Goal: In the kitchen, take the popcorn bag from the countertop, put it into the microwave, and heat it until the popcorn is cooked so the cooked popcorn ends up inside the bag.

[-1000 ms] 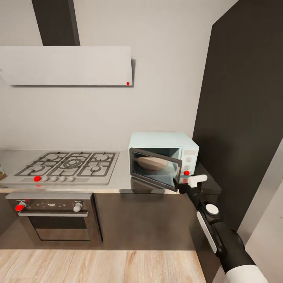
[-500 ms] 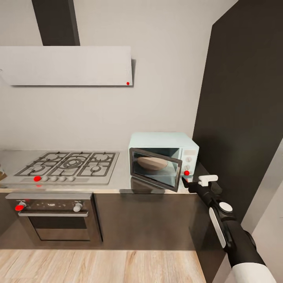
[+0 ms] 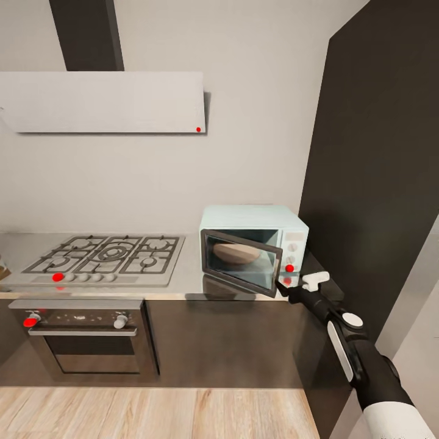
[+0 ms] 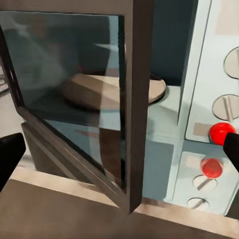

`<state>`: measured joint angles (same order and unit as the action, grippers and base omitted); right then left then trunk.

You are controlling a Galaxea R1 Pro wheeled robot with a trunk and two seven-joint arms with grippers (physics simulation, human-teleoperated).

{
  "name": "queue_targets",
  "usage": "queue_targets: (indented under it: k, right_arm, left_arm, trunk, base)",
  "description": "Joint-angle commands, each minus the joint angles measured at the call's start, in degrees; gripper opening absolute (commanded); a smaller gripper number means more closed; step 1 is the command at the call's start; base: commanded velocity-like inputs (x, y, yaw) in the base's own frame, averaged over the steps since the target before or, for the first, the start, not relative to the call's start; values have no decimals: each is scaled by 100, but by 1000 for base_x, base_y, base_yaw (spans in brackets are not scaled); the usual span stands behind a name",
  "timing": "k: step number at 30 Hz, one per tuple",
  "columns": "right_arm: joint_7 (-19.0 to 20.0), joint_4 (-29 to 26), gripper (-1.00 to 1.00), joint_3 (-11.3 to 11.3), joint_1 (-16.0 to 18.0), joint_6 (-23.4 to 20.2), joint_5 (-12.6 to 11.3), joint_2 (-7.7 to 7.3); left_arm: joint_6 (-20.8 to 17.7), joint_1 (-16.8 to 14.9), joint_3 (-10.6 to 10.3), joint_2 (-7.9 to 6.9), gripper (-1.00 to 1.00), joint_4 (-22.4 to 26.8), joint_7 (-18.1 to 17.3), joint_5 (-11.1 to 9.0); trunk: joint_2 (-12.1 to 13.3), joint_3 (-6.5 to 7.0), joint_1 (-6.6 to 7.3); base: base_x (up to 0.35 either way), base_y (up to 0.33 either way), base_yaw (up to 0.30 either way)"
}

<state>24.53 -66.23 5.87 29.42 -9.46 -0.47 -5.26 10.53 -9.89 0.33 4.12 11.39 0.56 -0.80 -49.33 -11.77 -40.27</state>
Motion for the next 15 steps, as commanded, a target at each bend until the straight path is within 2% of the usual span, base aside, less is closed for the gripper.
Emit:
queue_targets:
  k: [1, 3, 5, 8, 15]
  right_arm:
    - [40, 4, 100, 11, 7, -40, -3, -1]
    - [125, 26, 100, 16, 18, -45, 0, -4]
    - [408, 37, 100, 18, 39, -47, 7, -13]
    - [621, 40, 100, 19, 45, -48, 10, -17]
    - [676, 49, 100, 18, 41, -16, 5, -16]
  left_arm:
    - [20, -4, 2, 1, 100, -5, 6, -8]
    - [20, -4, 2, 1, 100, -5, 6, -8]
    - [20, -4, 2, 1, 100, -5, 6, -8]
    - [20, -4, 2, -1, 100, -5, 6, -7]
    - [20, -4, -4, 1, 100, -5, 6, -3]
  trunk:
    - [-6, -8, -1]
    - [-6, -8, -1]
    - [-6, -8, -1]
    - [-6, -8, -1]
    - [-6, -8, -1]
  base:
    - [0, 0, 0]
    - [0, 0, 0]
    - [61, 0, 0]
    - [238, 0, 0]
    - [54, 0, 0]
